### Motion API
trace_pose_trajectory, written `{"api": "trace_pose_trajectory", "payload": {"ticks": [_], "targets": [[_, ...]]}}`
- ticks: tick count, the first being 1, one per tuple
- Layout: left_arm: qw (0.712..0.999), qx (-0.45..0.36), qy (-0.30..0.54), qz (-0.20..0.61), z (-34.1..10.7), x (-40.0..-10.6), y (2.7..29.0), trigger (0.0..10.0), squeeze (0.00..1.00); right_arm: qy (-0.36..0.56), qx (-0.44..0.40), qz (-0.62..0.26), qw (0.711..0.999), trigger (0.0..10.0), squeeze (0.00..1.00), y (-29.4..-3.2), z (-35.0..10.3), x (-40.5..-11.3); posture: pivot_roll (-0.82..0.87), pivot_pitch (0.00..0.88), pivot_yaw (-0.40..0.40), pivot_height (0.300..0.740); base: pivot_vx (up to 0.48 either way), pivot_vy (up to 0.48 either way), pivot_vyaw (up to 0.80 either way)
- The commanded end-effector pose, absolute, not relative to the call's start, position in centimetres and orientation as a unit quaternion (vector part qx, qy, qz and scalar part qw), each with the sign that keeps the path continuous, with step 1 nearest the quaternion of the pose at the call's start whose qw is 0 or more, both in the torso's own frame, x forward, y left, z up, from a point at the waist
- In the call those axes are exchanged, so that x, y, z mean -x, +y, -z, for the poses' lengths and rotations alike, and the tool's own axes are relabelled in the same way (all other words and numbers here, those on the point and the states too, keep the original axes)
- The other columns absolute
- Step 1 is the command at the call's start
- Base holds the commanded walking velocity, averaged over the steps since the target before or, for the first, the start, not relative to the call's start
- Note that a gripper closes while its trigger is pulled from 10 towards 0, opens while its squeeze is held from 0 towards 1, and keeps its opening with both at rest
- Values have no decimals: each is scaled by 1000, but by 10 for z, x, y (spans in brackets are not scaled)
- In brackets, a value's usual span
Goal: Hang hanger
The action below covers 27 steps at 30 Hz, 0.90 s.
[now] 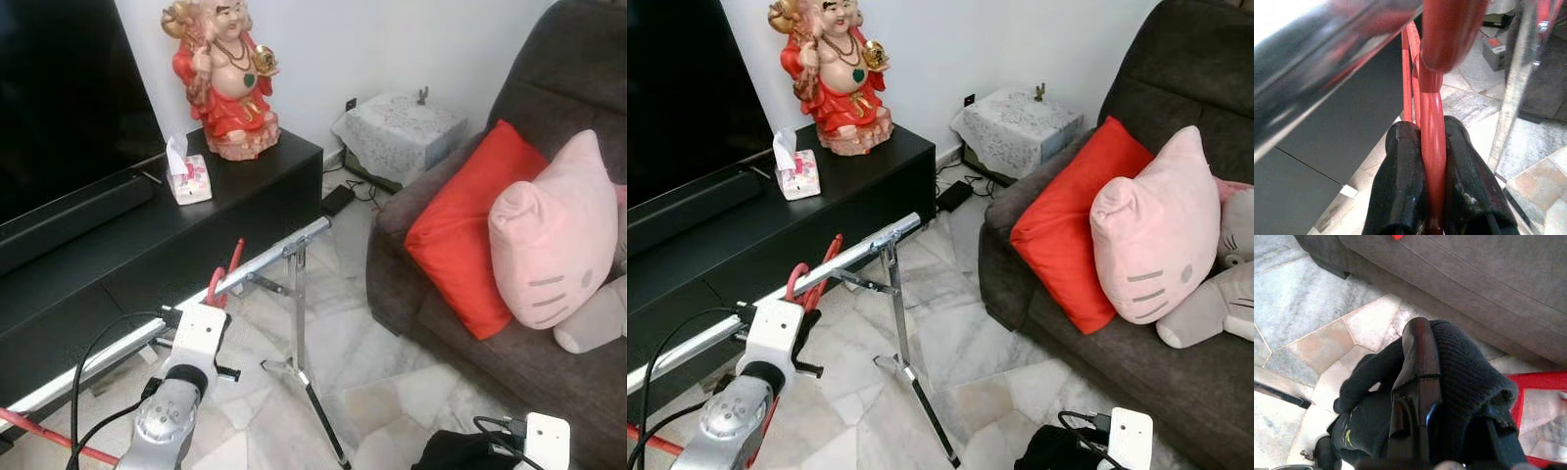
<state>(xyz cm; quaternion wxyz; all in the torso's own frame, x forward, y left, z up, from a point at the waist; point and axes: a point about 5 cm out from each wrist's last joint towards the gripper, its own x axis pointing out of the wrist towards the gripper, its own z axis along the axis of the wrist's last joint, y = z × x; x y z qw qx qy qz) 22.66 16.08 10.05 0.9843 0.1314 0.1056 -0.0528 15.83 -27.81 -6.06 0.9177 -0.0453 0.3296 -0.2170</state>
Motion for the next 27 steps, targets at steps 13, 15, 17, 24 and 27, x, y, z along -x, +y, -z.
{"api": "trace_pose_trajectory", "payload": {"ticks": [13,15,17,24,27], "targets": [[963,-205,49,164,-108,-199,174,10000,0,334,45,216,916,10000,0,-278,62,-157,-32,0,-16,740,0,0,0],[949,-233,55,206,-105,-193,173,10000,0,336,44,215,916,10000,0,-277,62,-156,-28,0,-15,740,0,0,0],[935,-257,61,238,-102,-187,170,10000,0,336,44,215,916,10000,0,-277,62,-156,-28,0,-14,740,0,0,0],[915,-274,78,286,-97,-176,164,10000,0,336,41,216,916,10000,0,-276,63,-156,-30,0,-9,740,0,0,0],[912,-282,83,286,-95,-175,168,10000,0,336,42,216,916,10000,0,-276,63,-156,-30,0,-9,740,0,0,0]]}}
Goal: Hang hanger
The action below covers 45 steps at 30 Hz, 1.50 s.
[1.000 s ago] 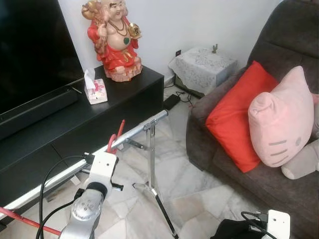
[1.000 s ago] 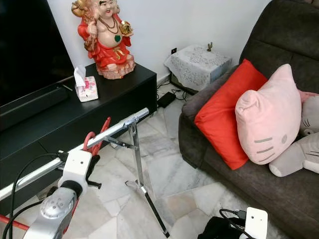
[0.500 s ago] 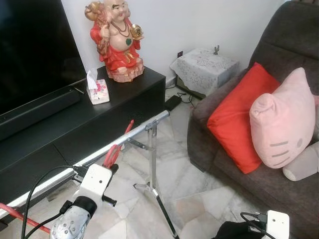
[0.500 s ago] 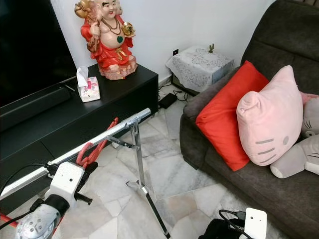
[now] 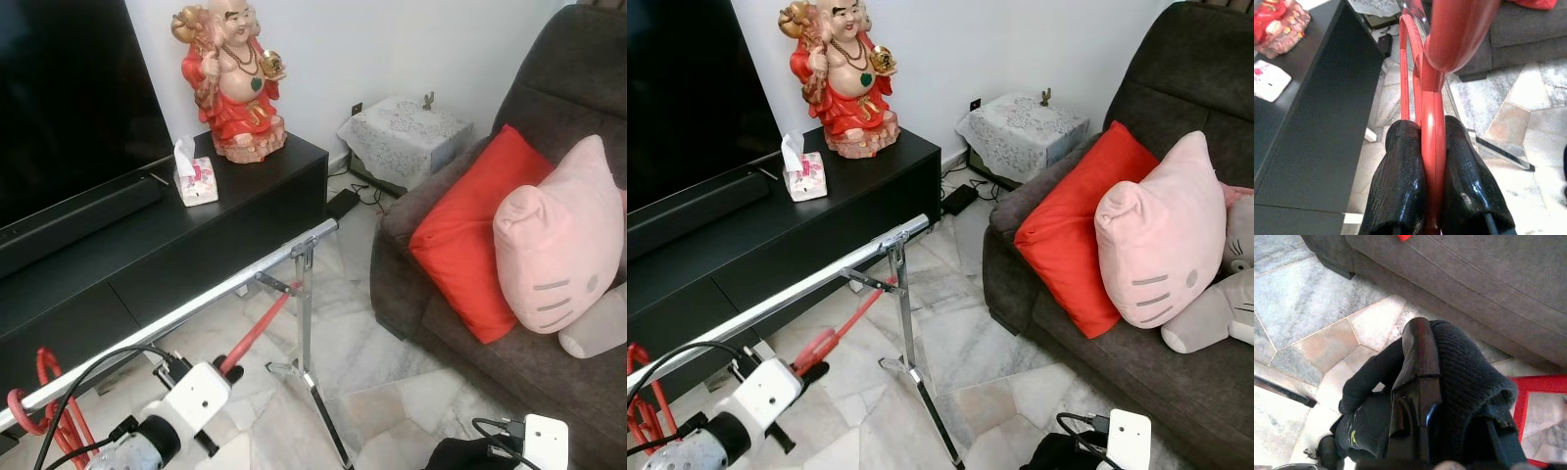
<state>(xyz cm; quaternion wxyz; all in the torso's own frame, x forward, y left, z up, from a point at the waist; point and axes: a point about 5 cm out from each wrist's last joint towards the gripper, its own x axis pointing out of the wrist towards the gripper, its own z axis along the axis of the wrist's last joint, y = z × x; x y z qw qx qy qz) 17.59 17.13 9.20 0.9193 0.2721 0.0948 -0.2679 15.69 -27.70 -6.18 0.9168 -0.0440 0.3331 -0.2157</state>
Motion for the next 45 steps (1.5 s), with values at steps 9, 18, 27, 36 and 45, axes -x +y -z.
{"api": "trace_pose_trajectory", "payload": {"ticks": [9,18,27,36,45], "targets": [[882,-344,92,309,-93,-168,187,10000,0,338,42,213,916,10000,0,-276,63,-157,-19,0,-12,740,0,0,0],[836,-407,123,348,-86,-166,203,10000,0,337,43,214,916,10000,0,-277,62,-157,-21,0,-13,740,0,0,0],[819,-453,256,242,-45,-176,236,10000,0,343,43,213,914,10000,0,-277,63,-156,-10,0,-17,740,0,0,0],[819,-433,314,209,-9,-184,231,10000,0,342,42,212,915,10000,0,-275,63,-160,-23,0,-17,740,0,0,0],[822,-416,339,192,17,-190,228,10000,0,337,41,216,916,10000,0,-274,61,-163,-33,0,-12,740,0,0,0]]}}
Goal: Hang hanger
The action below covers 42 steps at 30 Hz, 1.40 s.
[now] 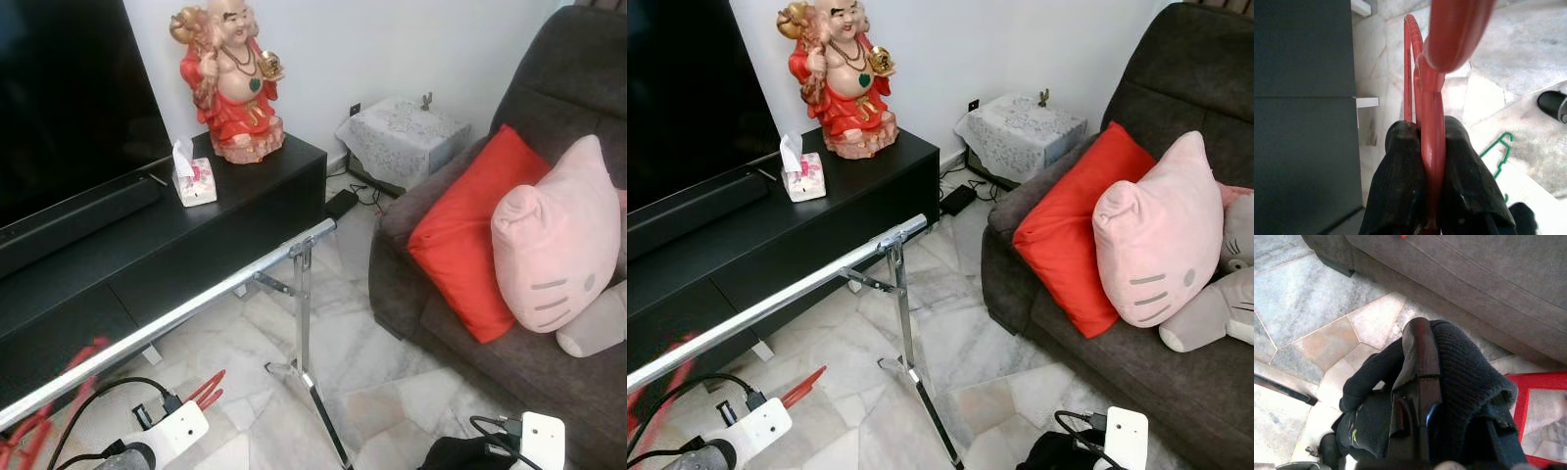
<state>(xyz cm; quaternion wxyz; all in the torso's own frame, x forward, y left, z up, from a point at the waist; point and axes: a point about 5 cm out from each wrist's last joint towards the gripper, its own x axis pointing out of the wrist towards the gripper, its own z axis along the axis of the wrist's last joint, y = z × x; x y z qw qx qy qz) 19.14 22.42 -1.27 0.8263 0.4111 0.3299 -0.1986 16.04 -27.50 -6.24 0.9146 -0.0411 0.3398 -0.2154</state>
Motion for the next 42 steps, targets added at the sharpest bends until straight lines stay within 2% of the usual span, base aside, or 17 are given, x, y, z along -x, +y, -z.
{"api": "trace_pose_trajectory", "payload": {"ticks": [1,6,9,22,27,35,42], "targets": [[823,-412,344,186,19,-189,229,10000,0,337,40,216,916,10000,0,-274,62,-163,-33,0,-12,740,0,0,0],[826,-387,369,178,34,-190,226,10000,0,338,39,214,916,10000,0,-272,62,-163,-25,0,-17,740,0,0,0],[816,-376,402,176,49,-186,227,10000,0,340,39,215,915,10000,0,-271,63,-162,-32,0,-15,740,0,0,0],[828,-281,476,92,76,-172,232,10000,0,356,36,220,907,10000,0,-273,65,-160,-41,0,-15,740,0,0,0],[833,-206,513,24,83,-162,236,10000,0,352,35,224,908,10000,0,-273,64,-163,-37,0,-21,740,0,0,0],[832,-157,531,-38,86,-154,244,10000,0,352,37,227,907,10000,0,-274,63,-164,-34,0,-27,740,0,0,0],[833,-149,530,-51,89,-146,247,10000,0,358,36,232,904,10000,0,-275,64,-162,-46,0,-24,740,0,0,0]]}}
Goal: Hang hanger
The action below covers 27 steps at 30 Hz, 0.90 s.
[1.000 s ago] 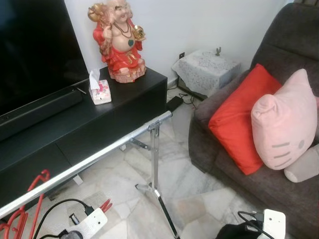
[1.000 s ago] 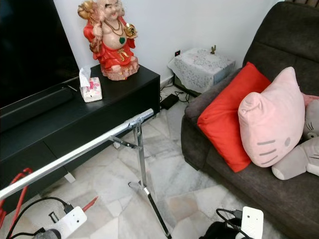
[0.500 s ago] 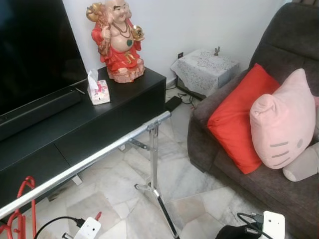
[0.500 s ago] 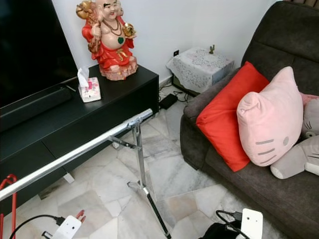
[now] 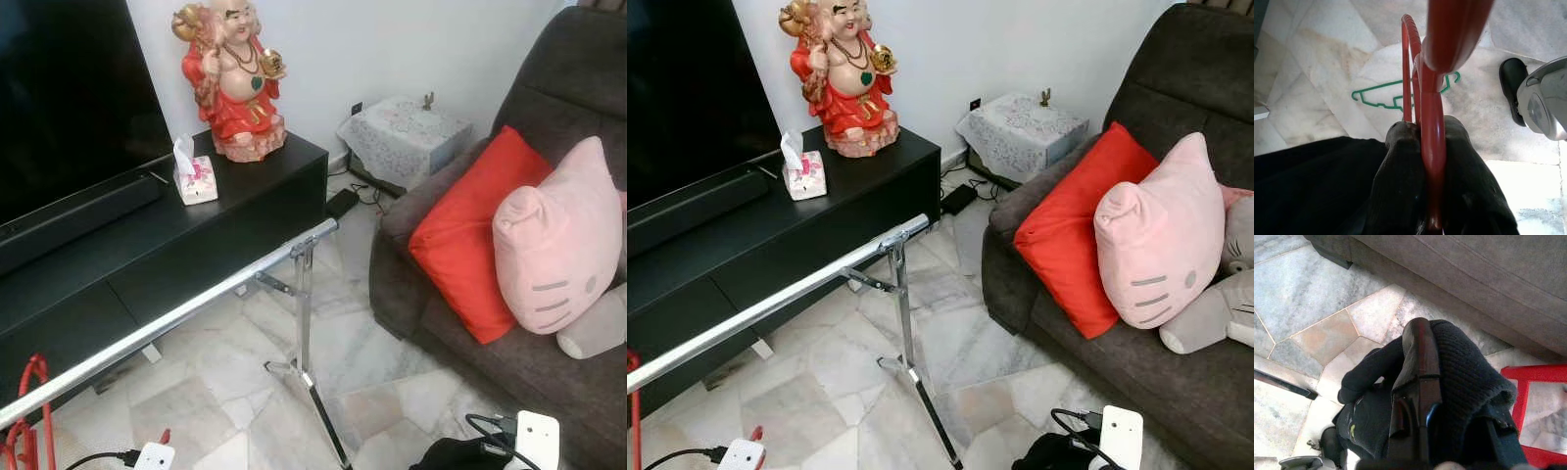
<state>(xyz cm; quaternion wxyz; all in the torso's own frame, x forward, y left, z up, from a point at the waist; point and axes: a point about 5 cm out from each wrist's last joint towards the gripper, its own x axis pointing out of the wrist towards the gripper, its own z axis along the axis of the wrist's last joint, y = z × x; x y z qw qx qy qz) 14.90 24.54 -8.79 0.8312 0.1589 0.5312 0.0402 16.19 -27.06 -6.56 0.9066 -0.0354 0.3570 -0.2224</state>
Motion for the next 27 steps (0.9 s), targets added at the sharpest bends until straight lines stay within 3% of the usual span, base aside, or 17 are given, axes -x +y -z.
{"api": "trace_pose_trajectory", "payload": {"ticks": [1,14,27], "targets": [[833,-149,530,-50,89,-145,248,10000,0,361,36,232,903,10000,0,-275,65,-161,-50,0,-24,740,0,0,0],[821,-129,553,-57,96,-120,253,10000,0,375,32,244,894,10000,0,-281,68,-150,-65,0,-16,740,0,0,0],[817,-127,559,-55,98,-114,250,10000,0,377,29,242,894,10000,0,-279,69,-150,-61,0,-10,740,0,0,0]]}}
